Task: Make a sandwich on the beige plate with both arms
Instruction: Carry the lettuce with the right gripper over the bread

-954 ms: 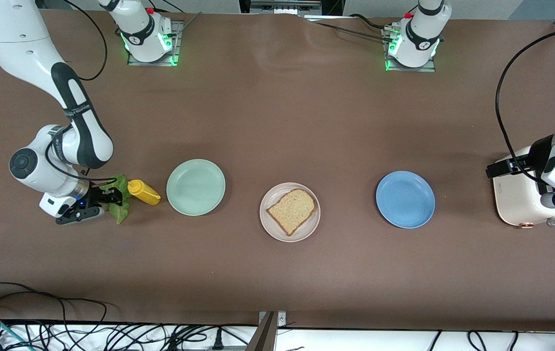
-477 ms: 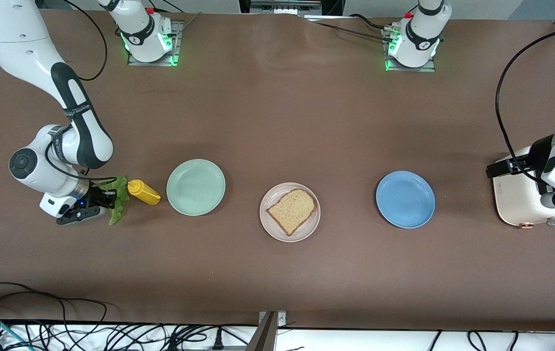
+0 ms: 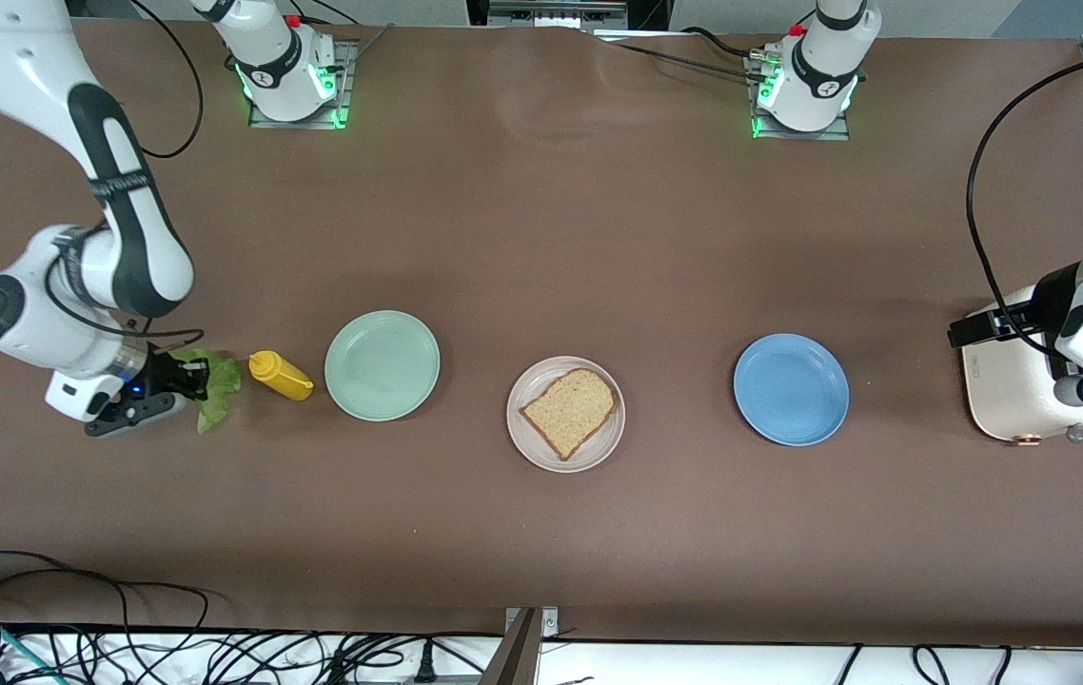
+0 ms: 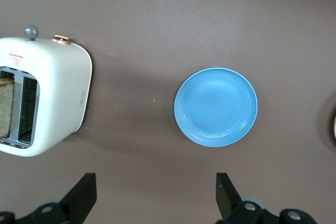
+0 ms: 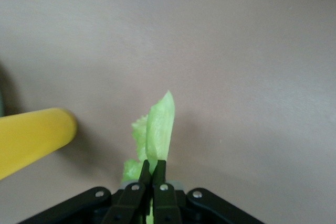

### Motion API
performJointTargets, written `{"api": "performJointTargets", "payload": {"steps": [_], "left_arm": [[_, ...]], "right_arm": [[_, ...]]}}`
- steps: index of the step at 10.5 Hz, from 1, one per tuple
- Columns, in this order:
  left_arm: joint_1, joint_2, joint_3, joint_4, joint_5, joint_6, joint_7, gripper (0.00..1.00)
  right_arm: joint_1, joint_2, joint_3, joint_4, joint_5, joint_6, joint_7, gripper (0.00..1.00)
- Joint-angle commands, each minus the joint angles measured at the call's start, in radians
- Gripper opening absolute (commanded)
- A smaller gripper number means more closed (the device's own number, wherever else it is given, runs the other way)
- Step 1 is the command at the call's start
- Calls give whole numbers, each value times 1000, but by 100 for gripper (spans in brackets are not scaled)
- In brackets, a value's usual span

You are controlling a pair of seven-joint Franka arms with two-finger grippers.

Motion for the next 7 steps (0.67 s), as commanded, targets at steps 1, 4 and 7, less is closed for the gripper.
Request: {"api": "performJointTargets", "payload": {"steps": [1, 4, 7], "left_arm": [[6, -32, -9, -34, 30, -5, 13, 100], [6, -32, -9, -35, 30, -5, 13, 100], [6, -32, -9, -38, 30, -3, 13, 100]], "right_arm": [[-7, -119, 5, -3, 26, -151, -25, 0], [7, -140, 17, 174, 21, -432, 147, 0], [77, -108, 48, 296, 37, -529, 356, 0]]}}
